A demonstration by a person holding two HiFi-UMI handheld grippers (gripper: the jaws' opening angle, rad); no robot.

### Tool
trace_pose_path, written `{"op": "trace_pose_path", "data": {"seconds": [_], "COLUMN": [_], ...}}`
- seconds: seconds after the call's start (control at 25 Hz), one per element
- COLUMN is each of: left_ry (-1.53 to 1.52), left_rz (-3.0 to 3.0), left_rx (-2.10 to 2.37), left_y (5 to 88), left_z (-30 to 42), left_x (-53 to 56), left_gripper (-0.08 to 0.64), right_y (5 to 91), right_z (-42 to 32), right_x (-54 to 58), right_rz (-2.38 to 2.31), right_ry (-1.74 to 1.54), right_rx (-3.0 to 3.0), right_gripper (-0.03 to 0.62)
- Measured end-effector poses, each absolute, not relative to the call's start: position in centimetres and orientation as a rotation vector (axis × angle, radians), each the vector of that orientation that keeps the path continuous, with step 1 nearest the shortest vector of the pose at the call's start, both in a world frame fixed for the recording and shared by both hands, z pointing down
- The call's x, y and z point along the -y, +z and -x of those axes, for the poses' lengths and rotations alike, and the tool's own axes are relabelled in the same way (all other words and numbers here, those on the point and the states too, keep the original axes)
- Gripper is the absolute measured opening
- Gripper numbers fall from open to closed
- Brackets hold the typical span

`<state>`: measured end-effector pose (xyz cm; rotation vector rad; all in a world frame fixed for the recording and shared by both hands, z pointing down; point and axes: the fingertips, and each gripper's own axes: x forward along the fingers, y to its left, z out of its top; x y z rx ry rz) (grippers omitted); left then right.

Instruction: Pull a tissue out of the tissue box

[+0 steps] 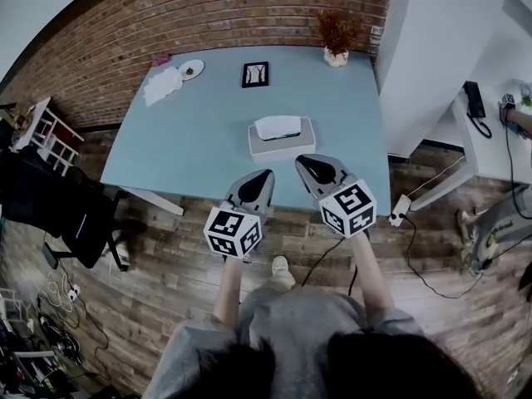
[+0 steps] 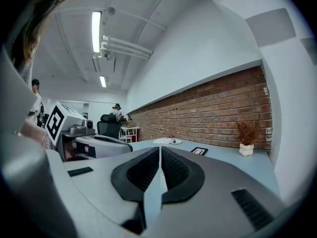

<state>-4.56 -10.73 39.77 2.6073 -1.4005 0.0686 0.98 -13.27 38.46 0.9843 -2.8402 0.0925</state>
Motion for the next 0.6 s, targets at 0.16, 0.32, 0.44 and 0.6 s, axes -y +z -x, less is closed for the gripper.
{"op": "trace_pose_path", "data": {"seconds": [0.16,0.32,0.44,0.6], "left_ry": [0.068,0.077,0.080,0.098], "left_rz": [-2.609,-2.618,-2.634,-2.653], "left_rx": [1.375,1.336,1.305,1.259], "left_y": [40.2,40.7,40.8,41.4], "left_z": [5.6,6.5,7.3,8.0], "left_x": [12.6,14.4,15.7,16.8], "left_gripper": [0.003,0.003,0.003,0.003], "right_y": [38.6,39.2,39.5,40.0], "right_z": [-0.1,0.8,1.6,2.2], "right_x": [15.2,17.0,18.2,19.2], "right_rz": [-1.012,-1.045,-1.072,-1.107], "right_ry": [0.096,0.114,0.122,0.125], "right_rx": [2.827,2.804,2.788,2.768], "right_gripper": [0.000,0.000,0.000,0.000]}}
